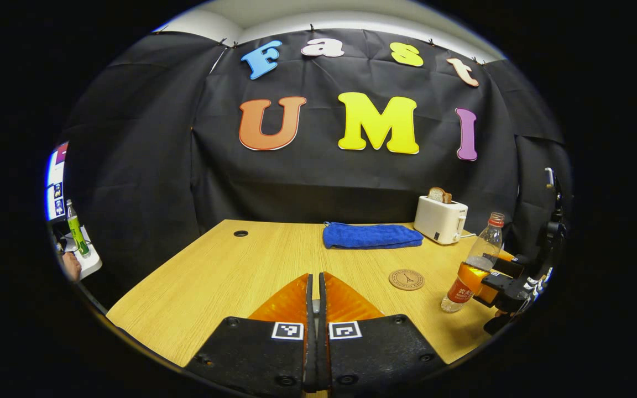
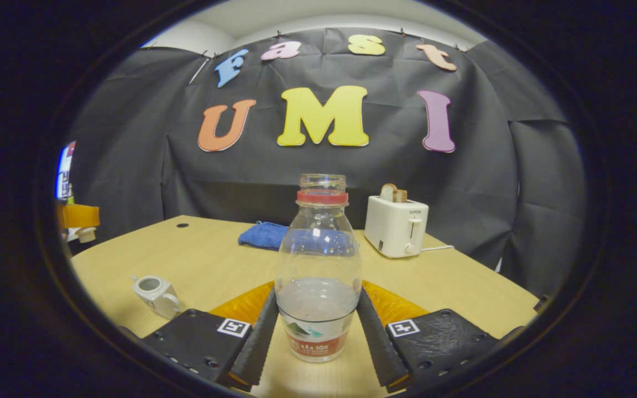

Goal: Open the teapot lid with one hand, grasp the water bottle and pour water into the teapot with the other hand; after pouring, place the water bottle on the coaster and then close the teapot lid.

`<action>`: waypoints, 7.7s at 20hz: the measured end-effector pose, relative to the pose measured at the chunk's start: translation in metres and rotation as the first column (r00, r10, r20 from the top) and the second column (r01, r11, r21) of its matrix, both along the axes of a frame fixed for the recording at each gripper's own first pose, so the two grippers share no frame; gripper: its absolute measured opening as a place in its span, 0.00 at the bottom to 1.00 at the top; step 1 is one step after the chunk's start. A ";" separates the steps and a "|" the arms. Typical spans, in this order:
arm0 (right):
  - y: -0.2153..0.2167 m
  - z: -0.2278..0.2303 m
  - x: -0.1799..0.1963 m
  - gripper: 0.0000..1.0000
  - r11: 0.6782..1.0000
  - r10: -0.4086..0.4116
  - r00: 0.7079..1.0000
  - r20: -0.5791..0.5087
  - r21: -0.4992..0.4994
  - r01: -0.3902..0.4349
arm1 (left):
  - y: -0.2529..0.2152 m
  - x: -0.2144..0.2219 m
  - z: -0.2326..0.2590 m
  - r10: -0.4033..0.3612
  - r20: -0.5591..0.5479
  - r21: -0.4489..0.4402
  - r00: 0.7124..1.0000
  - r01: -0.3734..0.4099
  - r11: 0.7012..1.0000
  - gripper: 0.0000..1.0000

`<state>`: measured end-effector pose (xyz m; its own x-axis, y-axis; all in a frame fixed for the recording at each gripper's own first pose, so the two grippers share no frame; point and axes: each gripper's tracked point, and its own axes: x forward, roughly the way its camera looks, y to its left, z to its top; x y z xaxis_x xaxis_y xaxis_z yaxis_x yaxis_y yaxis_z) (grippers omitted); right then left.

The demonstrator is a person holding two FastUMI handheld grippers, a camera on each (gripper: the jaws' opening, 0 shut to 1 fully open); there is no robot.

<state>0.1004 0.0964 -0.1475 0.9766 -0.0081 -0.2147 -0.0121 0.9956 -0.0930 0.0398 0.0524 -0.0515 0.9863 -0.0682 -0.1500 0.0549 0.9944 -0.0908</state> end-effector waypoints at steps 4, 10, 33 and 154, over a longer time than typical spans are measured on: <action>0.006 0.002 -0.003 0.75 0.993 -0.028 0.999 -0.025 -0.118 0.024 | 0.011 -0.004 0.002 -0.005 0.000 0.009 1.000 0.005 1.000 0.03; 0.032 0.005 -0.005 0.76 0.951 -0.015 1.000 -0.022 -0.308 0.007 | 0.025 -0.014 0.016 -0.012 0.035 0.020 0.999 0.011 1.000 0.03; 0.106 -0.011 0.012 0.77 0.236 0.159 0.987 0.005 -0.971 -0.033 | 0.042 -0.025 0.027 0.007 0.064 0.070 0.998 -0.012 0.997 0.03; 0.061 -0.002 0.133 0.77 0.995 0.083 0.996 0.029 0.053 -0.085 | 0.044 -0.004 -0.009 0.046 -0.032 0.090 0.998 -0.043 0.995 0.04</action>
